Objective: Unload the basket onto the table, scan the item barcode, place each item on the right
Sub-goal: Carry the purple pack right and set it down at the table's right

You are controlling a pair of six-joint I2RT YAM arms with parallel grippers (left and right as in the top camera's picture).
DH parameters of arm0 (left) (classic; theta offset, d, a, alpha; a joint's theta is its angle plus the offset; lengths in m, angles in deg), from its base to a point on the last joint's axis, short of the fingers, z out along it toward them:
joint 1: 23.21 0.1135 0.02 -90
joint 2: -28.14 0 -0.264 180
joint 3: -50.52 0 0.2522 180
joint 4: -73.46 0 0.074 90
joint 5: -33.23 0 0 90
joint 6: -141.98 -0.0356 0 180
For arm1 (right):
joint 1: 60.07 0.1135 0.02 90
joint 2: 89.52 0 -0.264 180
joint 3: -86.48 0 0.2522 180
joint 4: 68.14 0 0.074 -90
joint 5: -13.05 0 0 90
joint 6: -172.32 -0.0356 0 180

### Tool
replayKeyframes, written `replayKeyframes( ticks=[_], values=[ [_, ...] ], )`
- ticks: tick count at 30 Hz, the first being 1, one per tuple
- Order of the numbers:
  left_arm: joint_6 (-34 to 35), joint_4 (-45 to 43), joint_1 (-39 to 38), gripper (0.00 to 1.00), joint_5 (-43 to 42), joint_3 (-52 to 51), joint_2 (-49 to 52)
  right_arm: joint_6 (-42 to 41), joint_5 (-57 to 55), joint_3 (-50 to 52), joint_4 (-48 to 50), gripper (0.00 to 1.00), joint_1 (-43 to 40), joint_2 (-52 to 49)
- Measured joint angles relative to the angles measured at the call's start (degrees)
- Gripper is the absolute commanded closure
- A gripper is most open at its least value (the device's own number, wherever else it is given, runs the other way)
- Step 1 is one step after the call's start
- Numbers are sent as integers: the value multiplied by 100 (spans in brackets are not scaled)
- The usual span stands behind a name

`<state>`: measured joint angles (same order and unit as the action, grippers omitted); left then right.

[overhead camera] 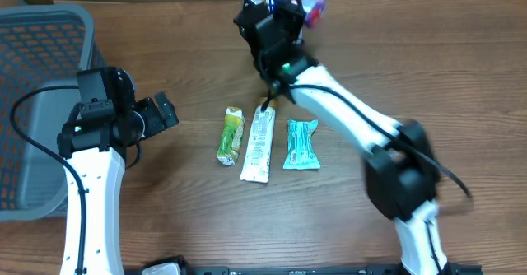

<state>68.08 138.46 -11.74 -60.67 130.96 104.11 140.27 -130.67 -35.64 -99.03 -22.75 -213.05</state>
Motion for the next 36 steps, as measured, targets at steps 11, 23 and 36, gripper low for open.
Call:
replayKeyframes(
  ticks=[11, 23, 36],
  values=[
    [0, -2, 0, 0, 0, -2, 0, -5936, 4913, -227, -5316, 96, -2057, 3956],
    [0, 0, 0, 0, 0, -2, 0, -9294, 5836, 3447, -3591, 96, -5056, 3700],
    [0, 0, 0, 0, 0, -2, 0, -10782, 5685, 5882, -793, 20, -5602, 3679]
  ],
)
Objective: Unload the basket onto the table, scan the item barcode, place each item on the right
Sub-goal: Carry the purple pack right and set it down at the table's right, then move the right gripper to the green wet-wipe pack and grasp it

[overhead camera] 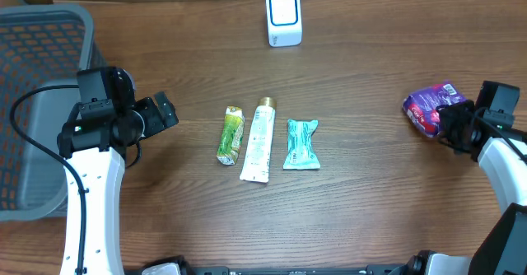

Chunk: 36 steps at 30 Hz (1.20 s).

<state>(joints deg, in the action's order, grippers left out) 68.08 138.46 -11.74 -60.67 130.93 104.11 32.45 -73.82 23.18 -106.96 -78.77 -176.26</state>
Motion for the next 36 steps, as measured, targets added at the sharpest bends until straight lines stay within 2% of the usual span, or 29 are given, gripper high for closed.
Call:
replayKeyframes(
  ticks=[2, 4, 8, 11, 16, 20, 24, 31, 36],
  values=[
    [0, 0, 0, 1, 0, 0, 0, 31, -59, 2, -9, 4, -2, 0],
    [0, -2, 0, 1, 0, 0, 0, 96, -63, 0, -74, 0, -2, 0],
    [0, 0, 0, 0, 0, 0, 0, 553, 247, 0, -210, 1, -2, 13],
    [0, -2, 0, 0, 0, 0, 0, 1126, 809, -28, -509, 10, -2, 181],
    [0, -2, 0, 1, 0, 0, 0, 2111, 1974, -380, -1071, 6, 76, 800],
    [0, -2, 0, 0, 0, 0, 0, 2664, 2625, -579, -1624, 6, 557, 1147],
    [0, 0, 0, 0, 0, 0, 0, 2964, 2883, -586, -1947, 5, 1392, 964],
    [0, -2, 0, 0, 0, 0, 0, 3064, 3003, -586, -1683, 8, 2774, 151],
    [0, -2, 0, 0, 0, 0, 0, 3084, 2806, -573, -525, 10, 3390, -638]
  ],
)
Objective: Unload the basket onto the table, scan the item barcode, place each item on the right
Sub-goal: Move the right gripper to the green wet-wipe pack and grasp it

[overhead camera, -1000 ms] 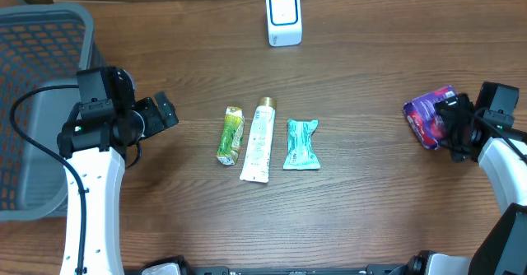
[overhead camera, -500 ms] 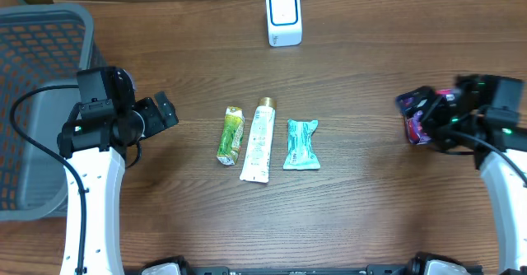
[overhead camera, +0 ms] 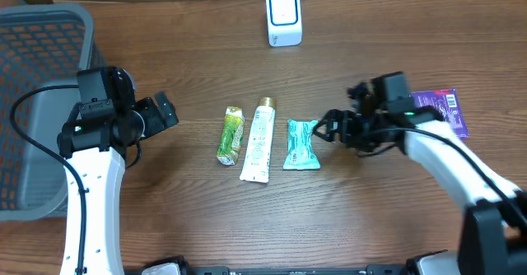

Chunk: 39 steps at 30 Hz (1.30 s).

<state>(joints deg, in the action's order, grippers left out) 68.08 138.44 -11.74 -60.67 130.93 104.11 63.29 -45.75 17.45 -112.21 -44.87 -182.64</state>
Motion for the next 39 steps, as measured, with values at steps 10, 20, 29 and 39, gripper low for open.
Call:
replayKeyframes(
  ticks=[10, 20, 29, 39],
  values=[
    [0, 0, 0, 0, 0, 0, 0, 96, -979, 9, 2271, 25, 435, -1027],
    [0, 0, 0, 0, 0, 0, 0, -675, -1211, 9, 2159, 35, 435, -1045],
    [0, 0, 0, 0, 0, 0, 0, -1587, -1368, 9, 1982, 40, 435, -1143],
    [0, 0, 0, 1, 0, 0, 0, -1956, -1235, 9, 1974, 54, 439, -1283]
  ],
)
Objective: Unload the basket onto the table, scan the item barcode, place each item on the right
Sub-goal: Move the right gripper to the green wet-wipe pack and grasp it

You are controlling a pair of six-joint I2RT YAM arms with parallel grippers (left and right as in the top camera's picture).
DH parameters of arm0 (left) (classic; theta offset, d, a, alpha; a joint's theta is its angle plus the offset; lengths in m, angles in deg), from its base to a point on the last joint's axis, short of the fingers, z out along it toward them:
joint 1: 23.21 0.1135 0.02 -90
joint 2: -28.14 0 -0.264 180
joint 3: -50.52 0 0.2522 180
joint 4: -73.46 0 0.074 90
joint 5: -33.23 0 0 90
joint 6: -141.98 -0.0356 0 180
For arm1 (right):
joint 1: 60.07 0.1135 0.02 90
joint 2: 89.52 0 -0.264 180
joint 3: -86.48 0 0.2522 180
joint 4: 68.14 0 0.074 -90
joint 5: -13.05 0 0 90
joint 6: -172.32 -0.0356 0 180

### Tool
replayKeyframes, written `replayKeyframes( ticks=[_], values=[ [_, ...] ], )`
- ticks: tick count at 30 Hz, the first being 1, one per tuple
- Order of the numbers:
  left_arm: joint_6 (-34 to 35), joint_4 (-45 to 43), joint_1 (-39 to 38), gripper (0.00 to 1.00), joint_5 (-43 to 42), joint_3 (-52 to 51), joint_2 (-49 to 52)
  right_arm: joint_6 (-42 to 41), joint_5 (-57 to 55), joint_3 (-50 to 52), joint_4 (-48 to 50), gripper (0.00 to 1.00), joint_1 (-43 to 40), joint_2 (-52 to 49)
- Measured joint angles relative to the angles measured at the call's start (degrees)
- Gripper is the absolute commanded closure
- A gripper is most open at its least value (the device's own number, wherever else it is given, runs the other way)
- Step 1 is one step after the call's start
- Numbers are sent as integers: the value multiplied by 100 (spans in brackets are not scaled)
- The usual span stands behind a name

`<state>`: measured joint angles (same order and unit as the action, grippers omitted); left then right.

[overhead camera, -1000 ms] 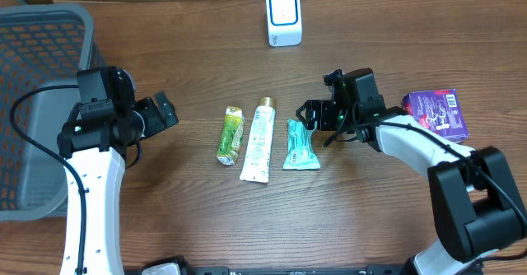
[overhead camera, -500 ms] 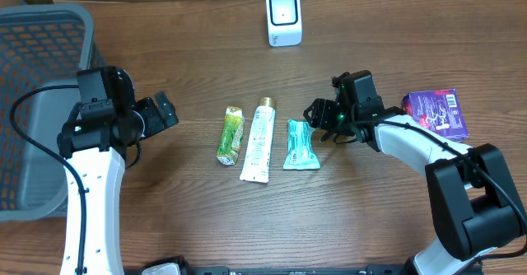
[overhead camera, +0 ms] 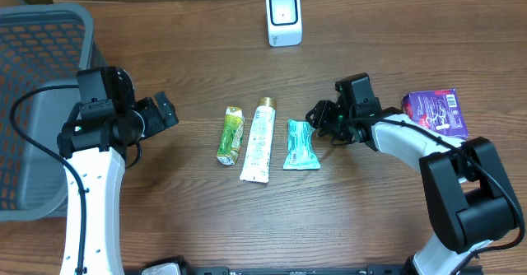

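The white barcode scanner (overhead camera: pixel 284 18) stands at the table's far edge. Three items lie in a row mid-table: a green packet (overhead camera: pixel 230 135), a white tube (overhead camera: pixel 259 140) and a teal packet (overhead camera: pixel 301 144). A purple packet (overhead camera: pixel 436 113) lies flat at the right. My right gripper (overhead camera: pixel 318 118) hovers just beside the teal packet's upper right corner, jaws apart and holding nothing. My left gripper (overhead camera: pixel 168 111) stays open, left of the green packet.
A grey mesh basket (overhead camera: pixel 41 102) fills the left edge of the table, behind my left arm. The wooden tabletop (overhead camera: pixel 370 209) runs in front of the items.
My right gripper has shifted a little left and farther from me, now at the teal packet's top corner. The purple packet lies where it was. The left arm is unchanged.
My right gripper first held the purple packet up by the scanner. Then it had the packet low at the table's right side. Later the packet lay on the table, released, with the gripper open near the teal packet, where it now sits closer.
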<state>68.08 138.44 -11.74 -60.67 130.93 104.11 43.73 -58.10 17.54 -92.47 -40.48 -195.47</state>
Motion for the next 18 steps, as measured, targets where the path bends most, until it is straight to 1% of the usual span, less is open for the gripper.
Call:
replayKeyframes(
  ticks=[4, 10, 11, 12, 14, 18],
  values=[
    [0, 0, 0, 0, 0, 0, 0, -39, 42, 0, 0, 56, 35, 0],
    [0, 2, 0, 1, 0, 0, 0, -68, 87, 0, -105, 63, 162, 0],
    [0, 2, 0, 0, 0, 0, 0, -76, 85, 0, -116, 69, 184, 0],
    [0, 0, 0, 0, 0, 0, 0, -76, 87, 0, -122, 83, 197, 0],
    [0, 0, 0, 0, 0, 0, 0, -111, 83, 0, -120, 96, 221, 0],
    [0, 2, 0, 0, 0, 0, 0, -85, 127, 0, -144, 96, 208, -4]
  ],
)
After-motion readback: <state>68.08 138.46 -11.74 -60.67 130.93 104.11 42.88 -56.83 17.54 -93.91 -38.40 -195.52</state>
